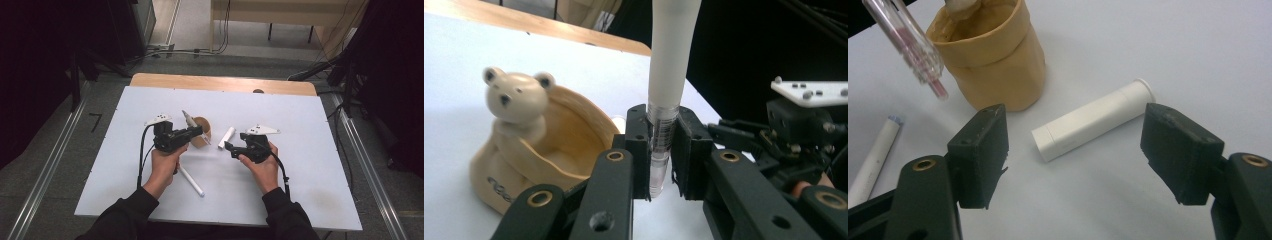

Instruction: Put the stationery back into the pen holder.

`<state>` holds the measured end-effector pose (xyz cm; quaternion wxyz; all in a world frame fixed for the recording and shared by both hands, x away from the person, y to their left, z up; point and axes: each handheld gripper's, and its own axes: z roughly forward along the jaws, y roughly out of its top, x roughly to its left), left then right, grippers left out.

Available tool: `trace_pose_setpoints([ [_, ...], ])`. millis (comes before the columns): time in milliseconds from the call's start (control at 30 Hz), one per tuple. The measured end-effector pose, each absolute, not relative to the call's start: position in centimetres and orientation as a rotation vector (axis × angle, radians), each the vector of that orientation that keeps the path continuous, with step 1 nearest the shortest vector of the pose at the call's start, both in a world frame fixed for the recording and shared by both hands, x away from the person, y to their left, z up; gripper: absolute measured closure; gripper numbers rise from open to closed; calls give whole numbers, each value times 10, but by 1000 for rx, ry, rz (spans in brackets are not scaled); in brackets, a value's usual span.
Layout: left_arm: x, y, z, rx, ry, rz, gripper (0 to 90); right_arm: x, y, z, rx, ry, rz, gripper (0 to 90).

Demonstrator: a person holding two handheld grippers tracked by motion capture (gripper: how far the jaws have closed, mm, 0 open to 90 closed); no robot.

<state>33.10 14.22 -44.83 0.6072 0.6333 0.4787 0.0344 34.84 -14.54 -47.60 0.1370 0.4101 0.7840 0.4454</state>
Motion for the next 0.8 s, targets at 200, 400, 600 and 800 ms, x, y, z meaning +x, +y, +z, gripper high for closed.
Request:
trace_pose_setpoints([
  [200, 334, 146, -442, 1423, 1106, 76, 799, 349, -145, -477, 1187, 2272, 1288, 257],
  [400, 337, 148, -443, 1419, 1112, 76, 799, 348, -145, -477, 1188, 2272, 1285, 255],
  [600, 339, 151, -439, 1402, 1113, 105, 799, 349, -144, -477, 1186, 2274, 1281, 247],
  [800, 342, 153, -438, 1387, 1123, 117, 799, 348, -144, -477, 1188, 2274, 1280, 247],
])
